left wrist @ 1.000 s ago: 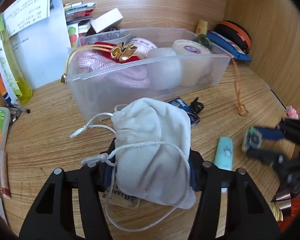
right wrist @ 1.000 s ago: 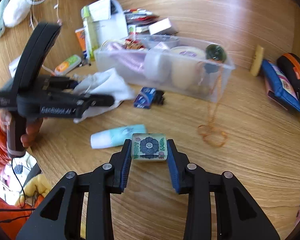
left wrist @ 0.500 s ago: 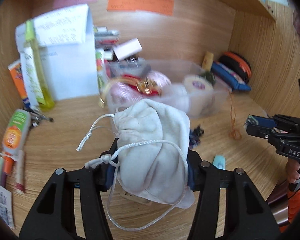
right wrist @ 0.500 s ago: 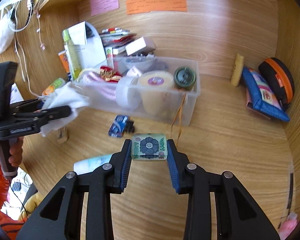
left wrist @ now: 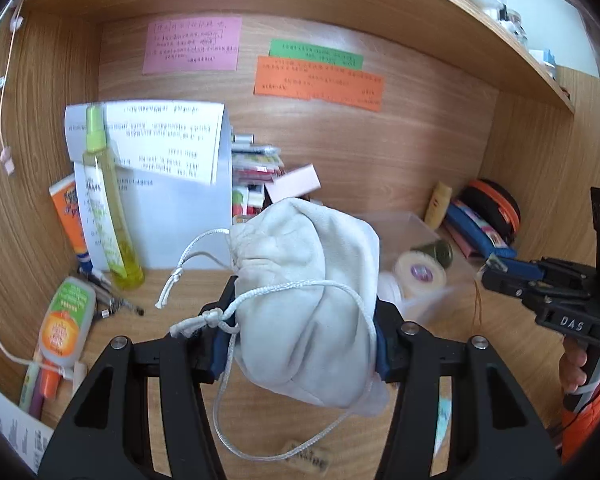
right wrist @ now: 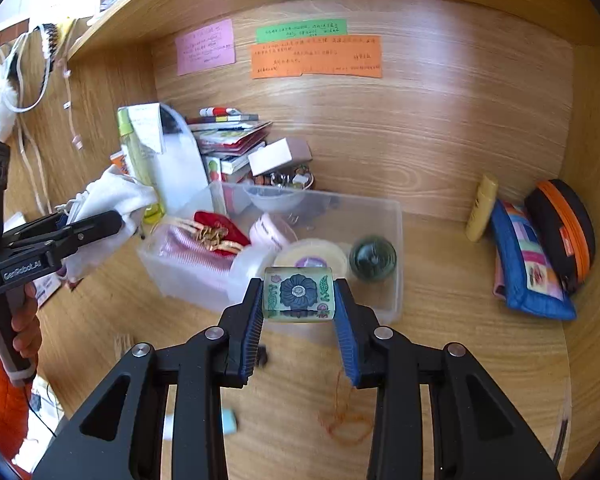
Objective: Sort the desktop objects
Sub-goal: 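Carry the white bag and green packet over the clear box with both tools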
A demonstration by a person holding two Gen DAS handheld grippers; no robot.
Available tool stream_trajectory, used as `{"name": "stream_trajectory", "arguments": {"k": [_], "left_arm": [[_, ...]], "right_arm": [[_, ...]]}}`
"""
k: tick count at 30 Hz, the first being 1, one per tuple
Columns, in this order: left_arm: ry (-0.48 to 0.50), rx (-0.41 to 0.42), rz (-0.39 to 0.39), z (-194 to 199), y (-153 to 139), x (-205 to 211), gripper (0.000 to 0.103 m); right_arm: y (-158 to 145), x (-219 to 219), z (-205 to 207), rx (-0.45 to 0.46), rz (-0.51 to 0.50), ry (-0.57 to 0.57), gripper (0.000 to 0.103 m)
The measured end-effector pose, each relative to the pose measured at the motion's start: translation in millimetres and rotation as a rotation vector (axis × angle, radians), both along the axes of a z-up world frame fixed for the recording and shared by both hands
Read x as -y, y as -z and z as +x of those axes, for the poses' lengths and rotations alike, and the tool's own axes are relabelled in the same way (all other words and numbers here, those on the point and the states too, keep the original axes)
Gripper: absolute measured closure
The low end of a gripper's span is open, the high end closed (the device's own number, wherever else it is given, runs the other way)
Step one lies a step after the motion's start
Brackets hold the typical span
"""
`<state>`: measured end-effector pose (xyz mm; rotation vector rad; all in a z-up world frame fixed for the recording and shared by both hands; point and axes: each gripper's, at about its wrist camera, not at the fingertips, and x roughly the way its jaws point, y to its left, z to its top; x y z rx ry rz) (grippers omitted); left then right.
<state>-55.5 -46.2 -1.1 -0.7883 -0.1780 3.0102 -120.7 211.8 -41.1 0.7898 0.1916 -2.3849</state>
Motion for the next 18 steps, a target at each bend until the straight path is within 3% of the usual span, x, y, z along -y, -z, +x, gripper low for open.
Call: {"name": "stream_trajectory", "arguments": {"k": [11,18], "left_arm": [[-0.018,-0.028,-0.022,-53.0,-16.6,-17.5,0.049],[-0.026,0.021,0.014,-79.6,4.5,-17.1,0.049]], "right_arm": [[-11.9,30.9,-54.4,0.05,-0.023,0.043,0.072],[-20.3,43.8,-69.8,0.04,-0.031,0.08,0.072]]}}
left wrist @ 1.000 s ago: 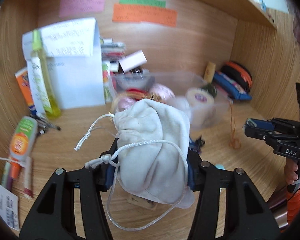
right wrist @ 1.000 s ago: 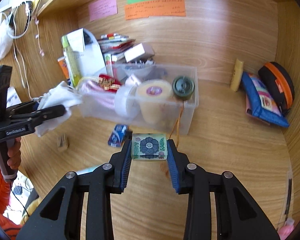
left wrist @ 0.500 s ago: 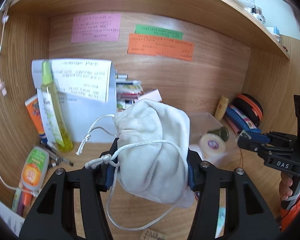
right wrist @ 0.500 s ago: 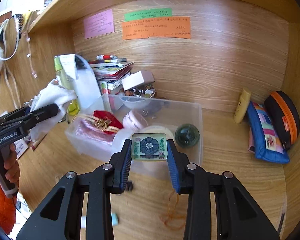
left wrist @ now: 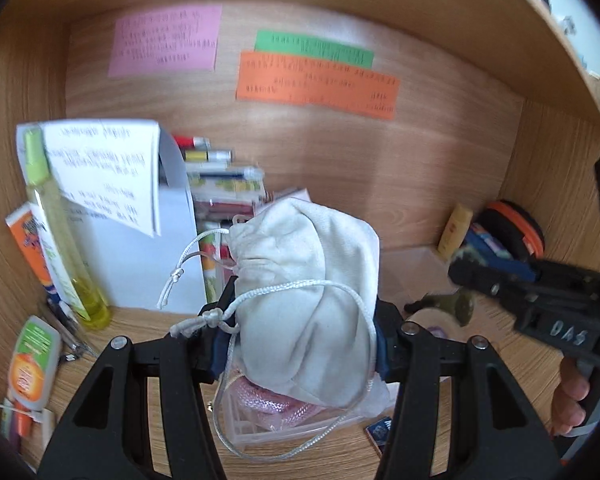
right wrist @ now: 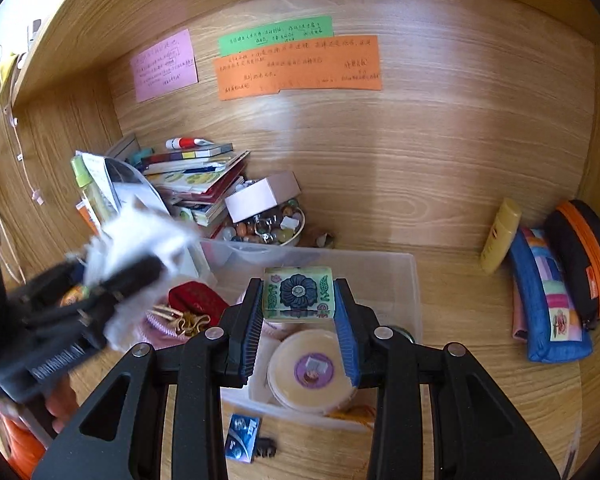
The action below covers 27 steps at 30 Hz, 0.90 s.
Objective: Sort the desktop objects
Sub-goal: 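Carry the white bag and green packet over the clear box with both tools, then open the right tool dropping the packet while the left tool releases the white bag into the box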
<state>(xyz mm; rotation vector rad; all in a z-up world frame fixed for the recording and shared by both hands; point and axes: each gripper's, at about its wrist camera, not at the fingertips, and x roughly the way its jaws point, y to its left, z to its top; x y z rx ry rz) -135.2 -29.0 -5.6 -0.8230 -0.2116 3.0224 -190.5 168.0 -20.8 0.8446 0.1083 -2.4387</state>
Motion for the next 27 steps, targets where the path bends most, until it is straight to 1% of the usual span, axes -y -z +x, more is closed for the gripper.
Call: {"name": "stream_trajectory", "arguments": {"k": [2,4,8,10,12,15,20,24,27], "left_arm": [[0.003,0.026,0.002,-5.1,7.6,1.4,0.049],[-0.001,0.03,-0.004,-7.2,10.9,1.6,0.049],[0.009,0.059,0.006,-12.4,19.1,1.9,0.049],[0.007,0.08,0.006,-16.3,23.3,1.7,0.049],[-0.004,0.08,-0.006,-17.6,25.8,-0.1,0.049],[-0.026,0.055,-0.062,-18.2,26.4,-7.8,0.049],[-0.027,0.062,-0.124,-22.2,33.7,-17.2,0.049],[-0.026,0.07,-0.135,-25.1,36.6,-18.6,0.048],[-0.023,0.078,-0.151,-27.0,40.9,-20.1,0.046]], "right_arm": [[2.3,4.1,-2.3,-0.005,0.009,0.003,0.072],[8.6,10.2,-8.0,0.007,0.01,0.005,0.072],[25.9,16.0,-19.7,0.073,-0.041,0.018,0.072],[31.7,19.6,-20.9,0.074,-0.02,0.023,0.072],[36.3,21.3,-21.5,0.046,0.017,0.054,0.072],[43.2,22.4,-24.4,0.028,0.053,0.094,0.072],[56.9,22.4,-33.4,0.063,0.085,0.114,0.072],[59.4,25.3,-34.7,0.036,0.118,0.133,0.072],[60.7,24.9,-35.4,0.046,0.11,0.123,0.072]]}}
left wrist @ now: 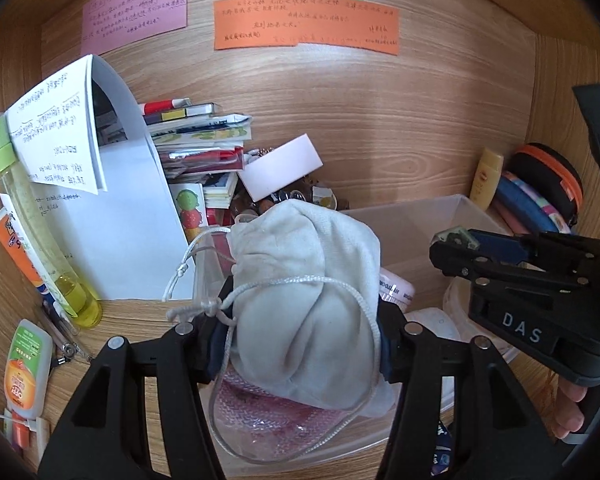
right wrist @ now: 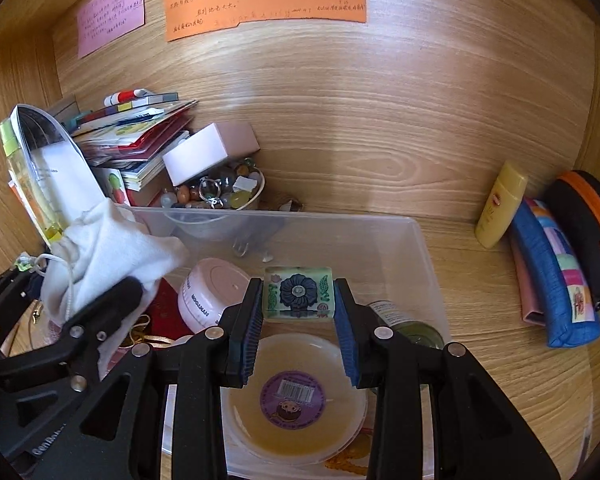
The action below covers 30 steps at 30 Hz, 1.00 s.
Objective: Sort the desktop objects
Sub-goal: 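Open the right tool dropping the packet while the left tool releases the white bag into the box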
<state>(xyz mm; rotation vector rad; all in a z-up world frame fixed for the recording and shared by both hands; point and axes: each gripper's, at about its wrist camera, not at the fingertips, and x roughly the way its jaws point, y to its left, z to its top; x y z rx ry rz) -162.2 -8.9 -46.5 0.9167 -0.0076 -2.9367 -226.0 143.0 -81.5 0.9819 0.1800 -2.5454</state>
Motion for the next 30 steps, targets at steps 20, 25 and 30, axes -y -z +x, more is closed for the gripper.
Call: {"name": "stream_trajectory", "arguments": {"k": [20,25,30], "left_arm": [[-0.012,-0.057,-0.089,8.1,-0.7,-12.4,0.016],[-0.012,-0.073,-0.084,11.5,-4.0,-11.5,0.01],[-0.018,-0.089,-0.071,16.0,-8.5,-8.8,0.006]], "right_arm": [[-6.3,4.1,8.2,-0.052,0.028,-0.013,0.059],[-11.4,0.1,10.2,-0.065,0.005,-0.006,0.055],[-19.2,-8.3,11.6,-0.077,-0.031,0.005,0.042]]}}
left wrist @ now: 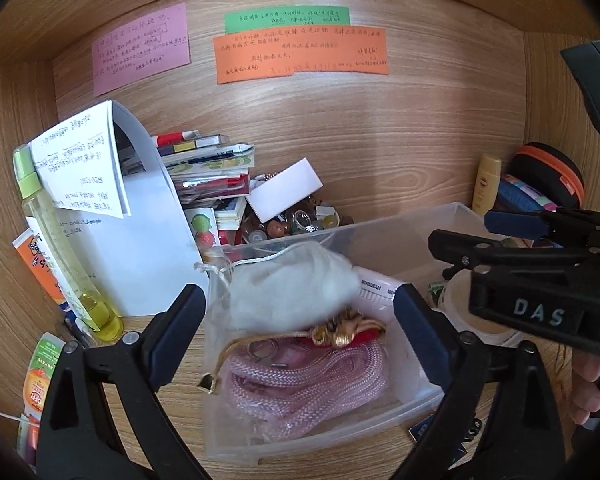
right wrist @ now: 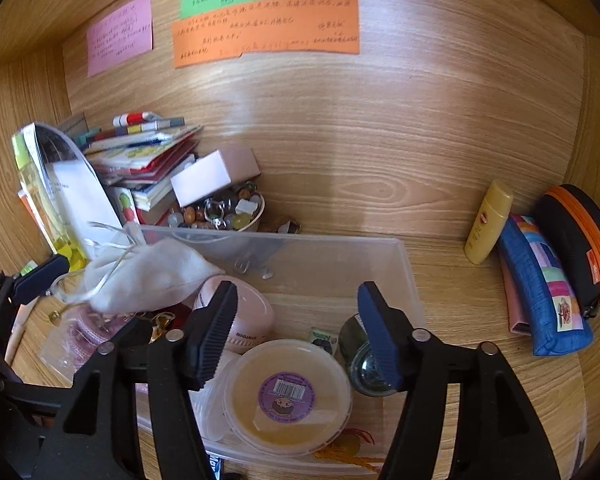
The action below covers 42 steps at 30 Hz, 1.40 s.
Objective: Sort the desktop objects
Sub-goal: 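Open the right tool dropping the packet while the left tool releases the white bag into the box, then move both tools back from the box toward the desk, then move the right tool to the light-blue tube while the left tool approaches the wooden eraser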
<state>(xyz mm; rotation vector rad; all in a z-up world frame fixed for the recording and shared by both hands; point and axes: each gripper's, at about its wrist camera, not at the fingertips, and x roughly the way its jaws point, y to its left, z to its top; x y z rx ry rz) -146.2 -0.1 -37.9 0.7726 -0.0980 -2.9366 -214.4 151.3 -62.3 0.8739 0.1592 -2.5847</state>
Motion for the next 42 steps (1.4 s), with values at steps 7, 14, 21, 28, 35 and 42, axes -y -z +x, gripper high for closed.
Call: {"name": "stream_trajectory", "arguments": {"k": [7,14,21,28,35,42], "left_arm": [[0.006,-0.031,0.025,11.5,-8.8,4.2,0.004],[0.036,-0.02,0.108,32.3,-18.6,12.8,0.003],[0.039,-0.017,0.121,62.4,-24.4,20.8,0.002],[0.027,0.041,0.1,98.1,-10.5,31.4,0.001],[0.047,0.181,0.123,118.5,23.1,42.5,0.001],[0.082,0.251,0.092,134.9,46.2,35.9,0.002]], "right_arm": [[-16.2,-9.9,13.1,-0.027,-0.036,-0.03,0.032],[-28.8,-25.2,45.2,-0.072,-0.029,-0.074,0.022],[-20.0,-37.6,82.8,-0.102,0.016,-0.133,0.02],[7.5,-41.5,114.7,-0.052,0.048,-0.209,0.02],[33.7,-38.1,145.7,-0.003,0.06,-0.335,0.017],[56.0,-23.9,160.5,0.053,0.143,-0.436,0.016]]}}
